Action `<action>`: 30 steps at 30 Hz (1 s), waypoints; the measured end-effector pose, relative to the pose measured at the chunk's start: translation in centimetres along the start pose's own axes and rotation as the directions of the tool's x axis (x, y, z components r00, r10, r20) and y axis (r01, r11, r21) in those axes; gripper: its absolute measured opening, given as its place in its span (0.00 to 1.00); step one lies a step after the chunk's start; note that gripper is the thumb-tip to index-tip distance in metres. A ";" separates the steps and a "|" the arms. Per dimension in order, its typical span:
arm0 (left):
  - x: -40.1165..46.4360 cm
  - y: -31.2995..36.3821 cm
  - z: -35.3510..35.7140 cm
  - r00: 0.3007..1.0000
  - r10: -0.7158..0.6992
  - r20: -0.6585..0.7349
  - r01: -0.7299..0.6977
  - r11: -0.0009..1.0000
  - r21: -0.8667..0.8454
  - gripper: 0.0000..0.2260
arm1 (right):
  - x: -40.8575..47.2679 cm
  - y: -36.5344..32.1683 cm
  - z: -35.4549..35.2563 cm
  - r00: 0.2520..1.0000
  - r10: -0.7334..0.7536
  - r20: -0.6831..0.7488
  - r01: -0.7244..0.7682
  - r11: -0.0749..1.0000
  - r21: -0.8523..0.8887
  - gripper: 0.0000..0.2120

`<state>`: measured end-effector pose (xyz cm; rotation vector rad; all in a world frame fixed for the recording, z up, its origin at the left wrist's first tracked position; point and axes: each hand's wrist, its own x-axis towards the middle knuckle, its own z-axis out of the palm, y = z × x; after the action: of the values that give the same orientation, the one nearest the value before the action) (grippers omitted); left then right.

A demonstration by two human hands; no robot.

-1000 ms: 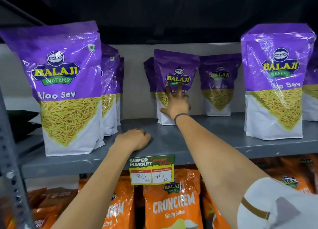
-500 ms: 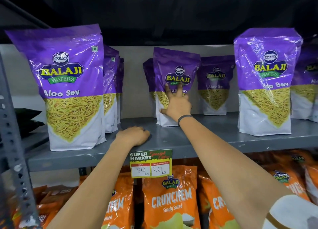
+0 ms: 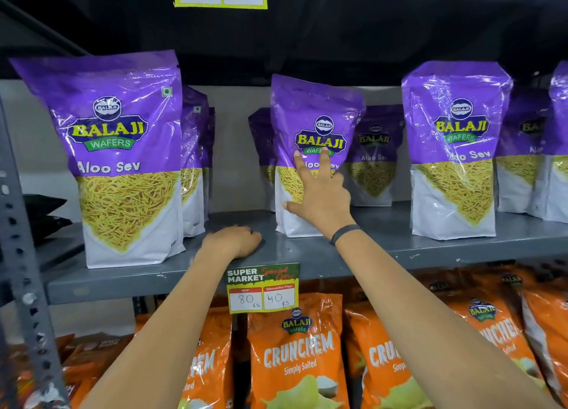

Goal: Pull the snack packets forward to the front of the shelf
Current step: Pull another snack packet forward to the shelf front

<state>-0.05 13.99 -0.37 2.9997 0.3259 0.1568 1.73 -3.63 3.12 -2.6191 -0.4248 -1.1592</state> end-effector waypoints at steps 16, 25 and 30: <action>0.2 -0.2 0.2 0.999 0.033 -0.011 -0.033 0.999 -0.016 0.25 | -3.7 0.2 -3.8 0.999 -0.021 -0.040 0.021 1.000 -0.022 0.46; 0.2 -0.2 0.2 1.000 0.022 -0.014 -0.022 1.000 -0.018 0.25 | -5.4 0.0 -6.3 1.000 -0.014 0.010 0.014 1.000 -0.004 0.46; 0.4 -0.5 0.2 0.999 0.047 0.005 -0.047 0.999 0.013 0.24 | -5.9 -0.1 -7.2 0.999 -0.014 0.030 0.015 1.000 -0.008 0.47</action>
<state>0.26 14.50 -0.62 3.0213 0.2574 0.1531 -7.01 -6.96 3.40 -2.6480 -0.4462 -1.1302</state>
